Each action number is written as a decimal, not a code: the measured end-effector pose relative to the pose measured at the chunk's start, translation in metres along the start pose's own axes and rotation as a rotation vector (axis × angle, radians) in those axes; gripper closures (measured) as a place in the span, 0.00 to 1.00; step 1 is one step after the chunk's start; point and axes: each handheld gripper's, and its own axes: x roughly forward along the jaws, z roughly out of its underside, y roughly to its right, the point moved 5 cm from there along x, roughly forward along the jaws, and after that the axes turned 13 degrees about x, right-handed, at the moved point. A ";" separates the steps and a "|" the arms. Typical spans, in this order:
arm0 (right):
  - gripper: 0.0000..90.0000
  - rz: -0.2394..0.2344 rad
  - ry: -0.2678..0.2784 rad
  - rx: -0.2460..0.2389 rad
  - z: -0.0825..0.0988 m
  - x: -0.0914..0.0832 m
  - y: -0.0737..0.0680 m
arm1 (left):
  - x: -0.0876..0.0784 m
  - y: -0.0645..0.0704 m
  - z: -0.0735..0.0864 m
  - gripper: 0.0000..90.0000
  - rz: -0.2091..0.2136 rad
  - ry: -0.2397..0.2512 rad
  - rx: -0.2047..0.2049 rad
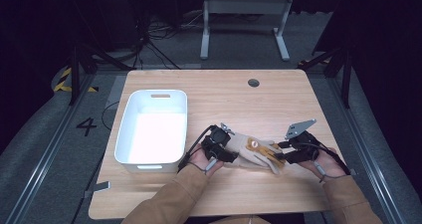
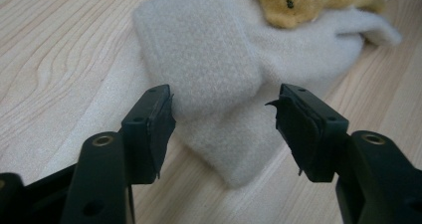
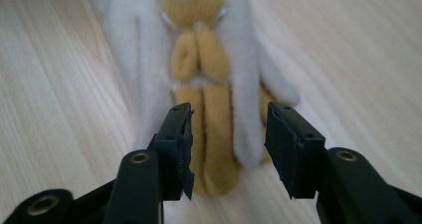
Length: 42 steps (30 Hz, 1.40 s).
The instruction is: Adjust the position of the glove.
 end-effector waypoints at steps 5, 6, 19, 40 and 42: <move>0.60 -0.010 -0.065 0.002 0.009 0.006 -0.001 | 0.000 -0.001 0.000 0.47 0.004 0.002 -0.005; 0.60 -0.015 -0.073 0.005 0.010 0.007 -0.001 | 0.000 -0.001 0.000 0.47 0.004 0.003 -0.004; 0.83 0.001 -0.156 -0.012 0.016 0.019 -0.002 | 0.000 -0.006 0.004 0.44 0.008 0.001 -0.026; 0.91 0.024 -0.169 -0.042 0.015 0.023 -0.005 | 0.011 -0.011 0.004 0.63 -0.001 -0.024 -0.007; 0.91 0.022 -0.168 -0.042 0.015 0.024 -0.005 | 0.011 -0.010 0.004 0.69 -0.019 -0.036 0.005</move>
